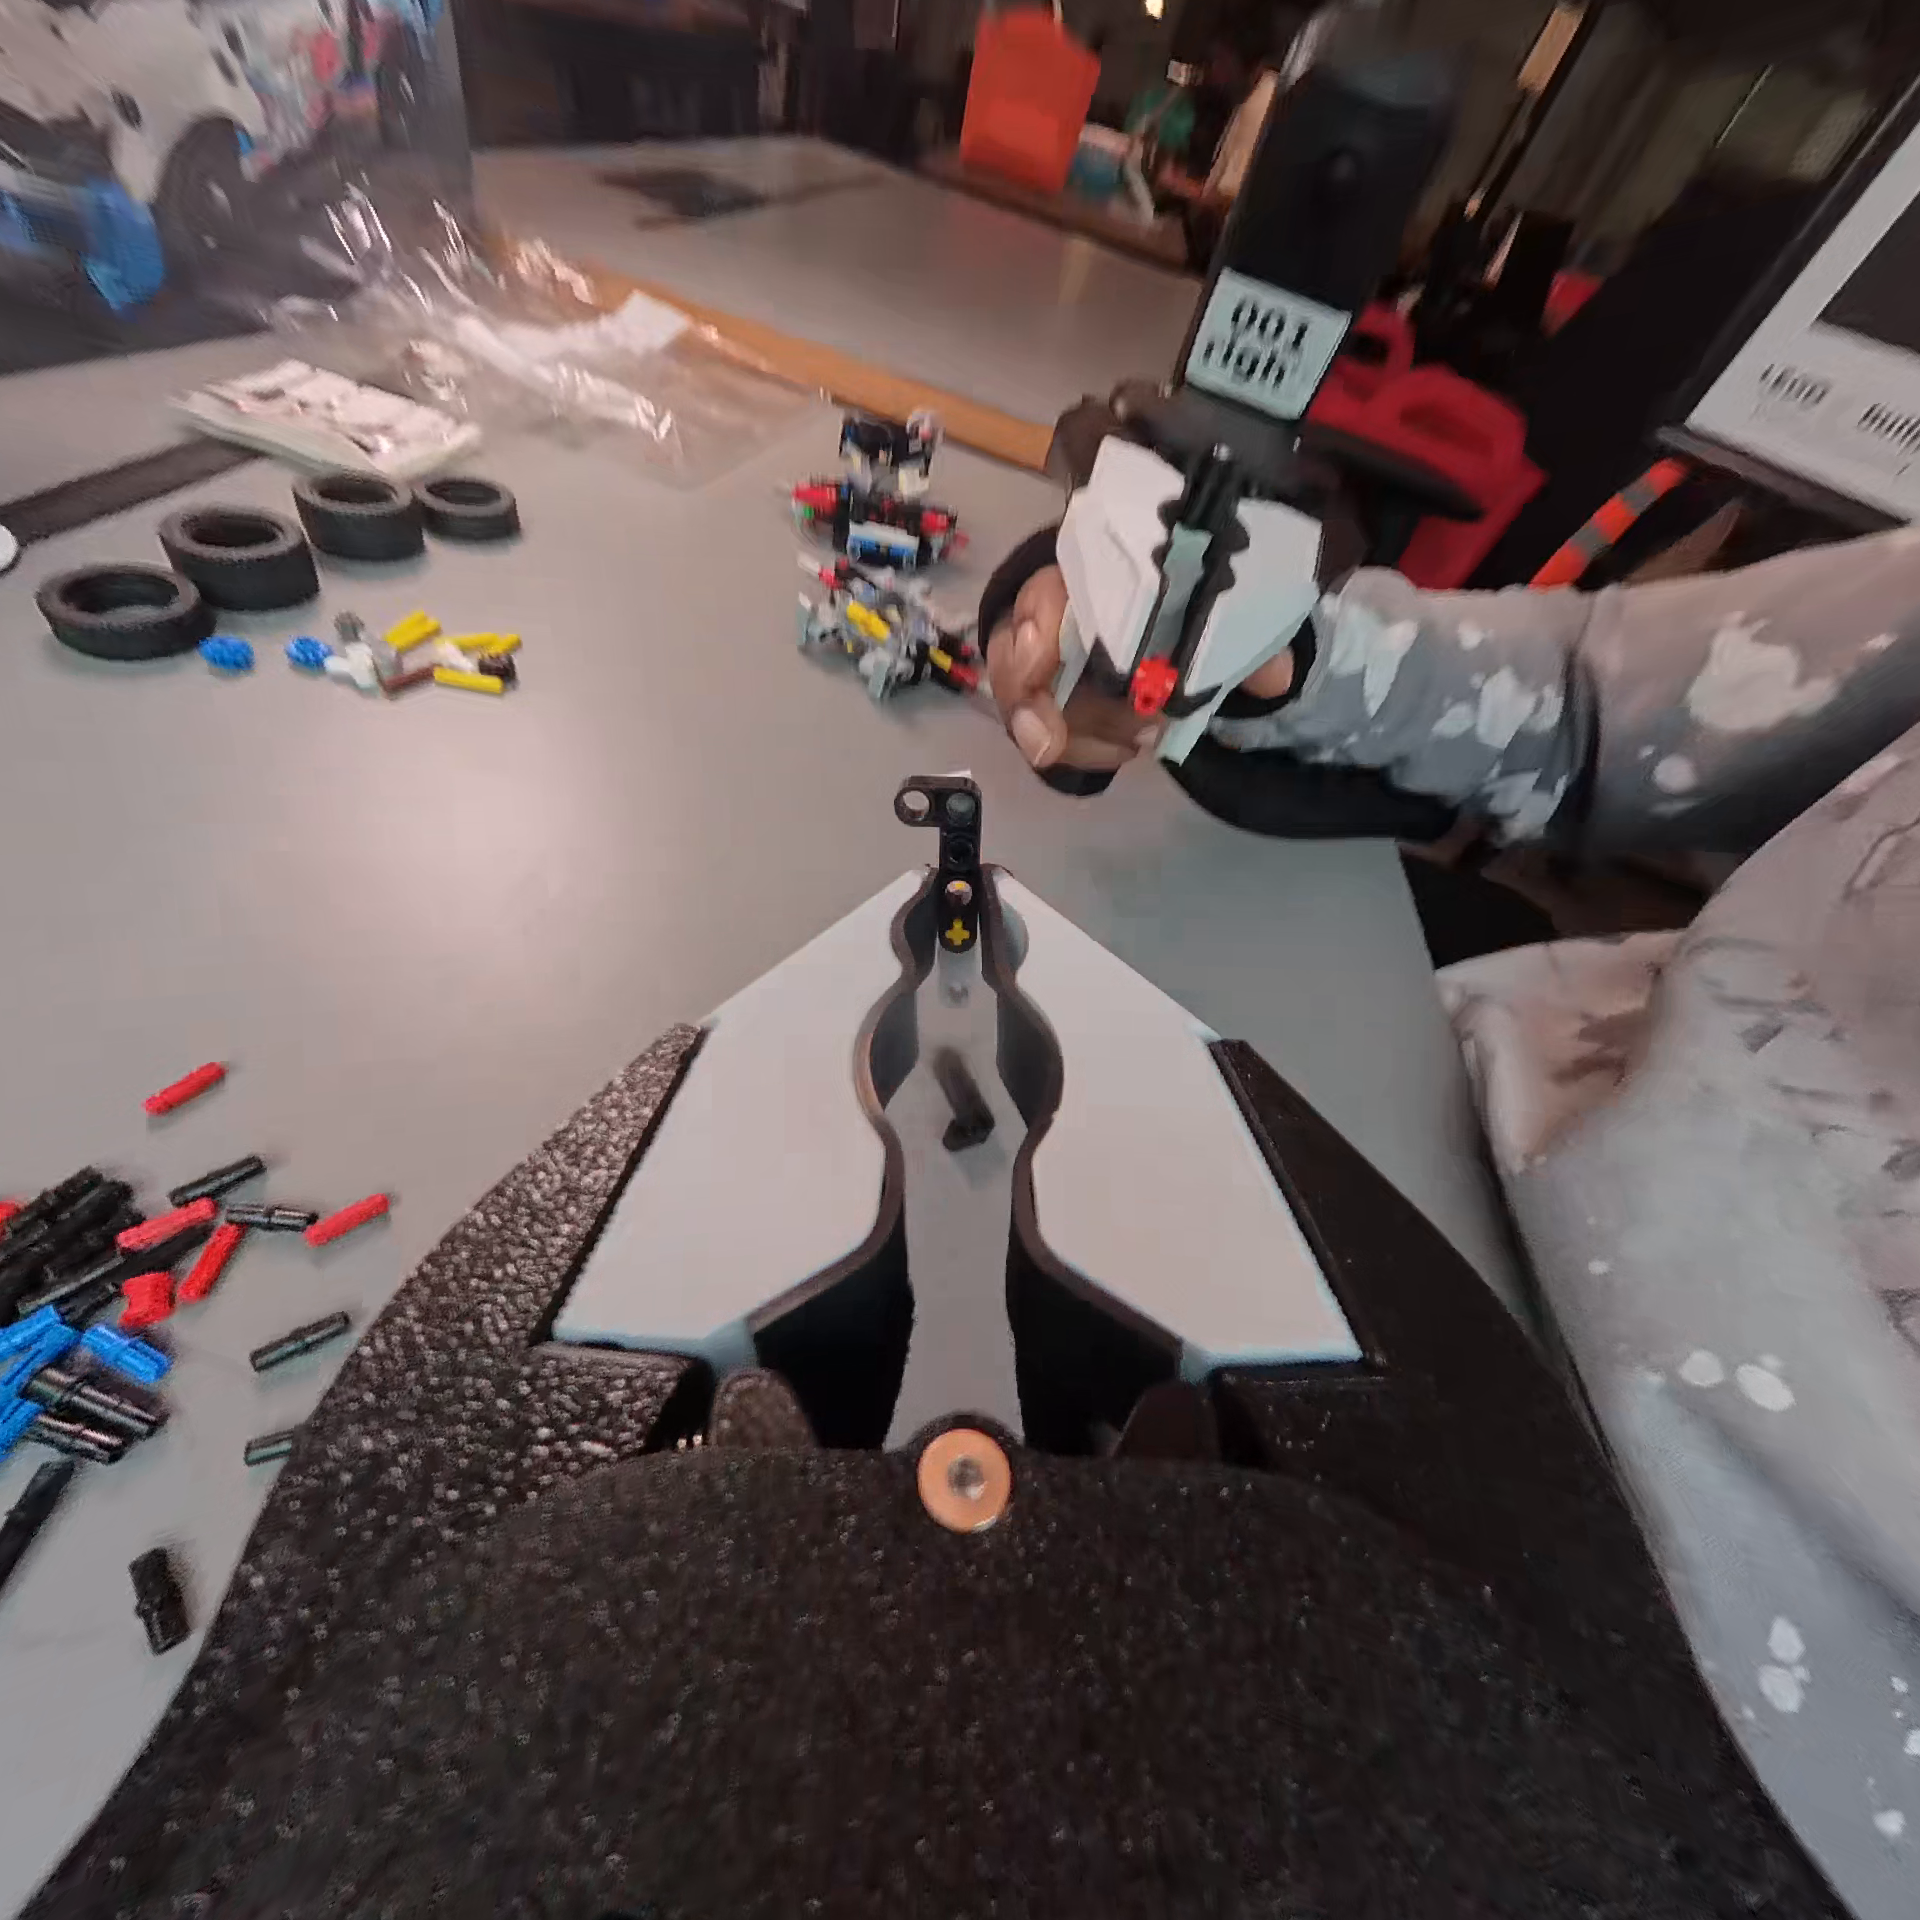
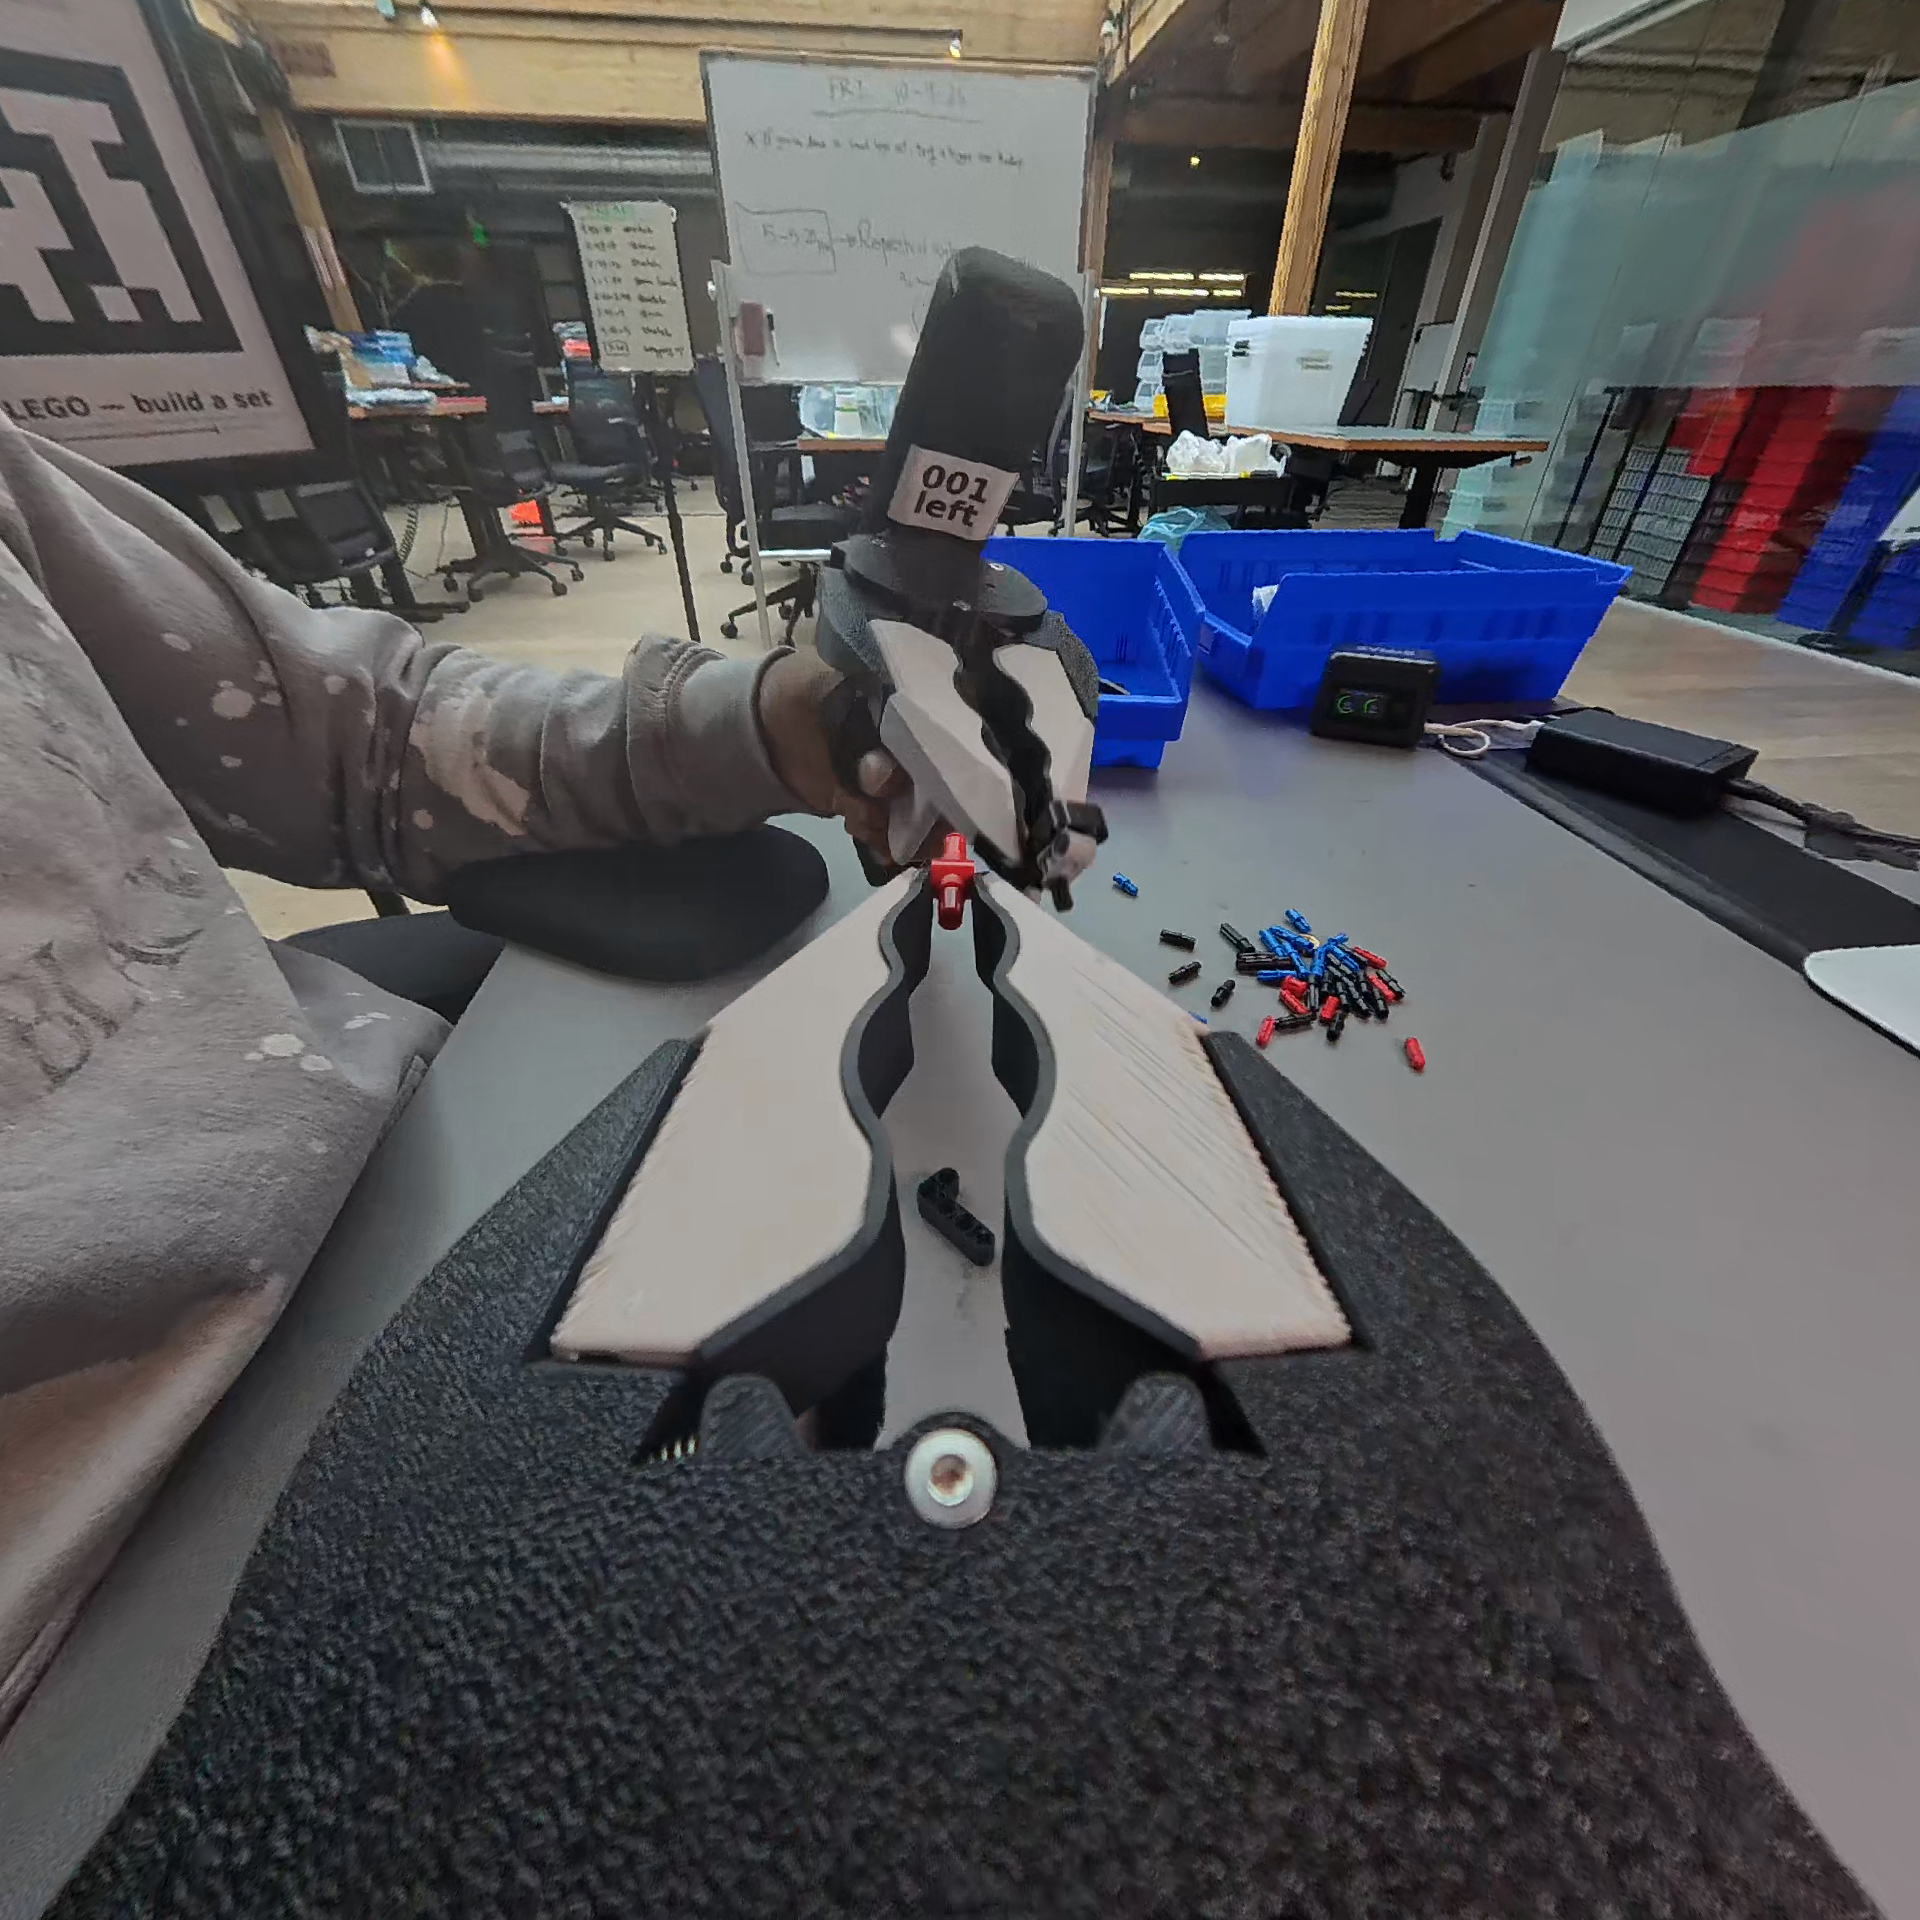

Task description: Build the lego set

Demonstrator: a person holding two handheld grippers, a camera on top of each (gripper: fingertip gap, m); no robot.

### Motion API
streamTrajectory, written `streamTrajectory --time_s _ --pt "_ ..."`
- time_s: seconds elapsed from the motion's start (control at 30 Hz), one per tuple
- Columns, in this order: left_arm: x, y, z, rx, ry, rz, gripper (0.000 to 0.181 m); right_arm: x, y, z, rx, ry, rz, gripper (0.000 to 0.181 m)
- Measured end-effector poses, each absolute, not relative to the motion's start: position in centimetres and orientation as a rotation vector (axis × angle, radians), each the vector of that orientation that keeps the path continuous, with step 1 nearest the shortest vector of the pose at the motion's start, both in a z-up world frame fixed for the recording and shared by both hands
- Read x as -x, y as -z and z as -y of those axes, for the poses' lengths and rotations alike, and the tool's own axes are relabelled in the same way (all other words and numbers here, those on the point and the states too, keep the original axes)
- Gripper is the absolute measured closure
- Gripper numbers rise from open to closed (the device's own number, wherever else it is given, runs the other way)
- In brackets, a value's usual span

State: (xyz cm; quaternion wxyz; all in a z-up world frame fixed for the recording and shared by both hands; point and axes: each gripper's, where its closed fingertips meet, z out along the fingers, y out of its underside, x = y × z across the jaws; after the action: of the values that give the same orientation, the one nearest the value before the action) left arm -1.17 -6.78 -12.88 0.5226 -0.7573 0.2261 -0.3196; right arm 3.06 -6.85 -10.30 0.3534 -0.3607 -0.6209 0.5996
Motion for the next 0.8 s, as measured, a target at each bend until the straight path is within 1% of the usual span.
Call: streamTrajectory --time_s 0.07,0.23,0.4,0.6,0.63,0.67,0.77,0.8 --pt "0.1 15.0 6.8 1.895 0.732 -0.607 0.175 -2.8 11.2 7.0 0.933 -1.487 1.646 0.175" --pt "-0.7 17.2 6.4 1.974 0.660 -0.660 0.175 -2.5 14.8 6.9 0.956 -1.288 1.811 0.175" --pt "-0.3 17.2 6.2 1.975 0.672 -0.621 0.175 -2.4 19.6 6.9 1.006 -1.049 2.013 0.175" --pt "-0.6 16.7 6.4 1.946 0.738 -0.604 0.175 -2.5 21.8 6.9 1.004 -0.885 2.116 0.174" --pt "-0.8 16.6 6.5 1.937 0.756 -0.604 0.175 -2.4 21.9 6.8 1.005 -0.873 2.114 0.172" --pt "-0.9 16.4 6.6 1.926 0.778 -0.604 0.175 -2.3 21.6 7.0 1.006 -0.895 2.099 0.163" --pt "-1.7 15.4 7.1 1.861 0.862 -0.619 0.175 -2.0 18.5 7.6 1.051 -1.143 1.967 0.147" --pt "-2.0 15.0 7.3 1.834 0.889 -0.626 0.175 -2.0 17.2 7.8 1.053 -1.243 1.912 0.146"
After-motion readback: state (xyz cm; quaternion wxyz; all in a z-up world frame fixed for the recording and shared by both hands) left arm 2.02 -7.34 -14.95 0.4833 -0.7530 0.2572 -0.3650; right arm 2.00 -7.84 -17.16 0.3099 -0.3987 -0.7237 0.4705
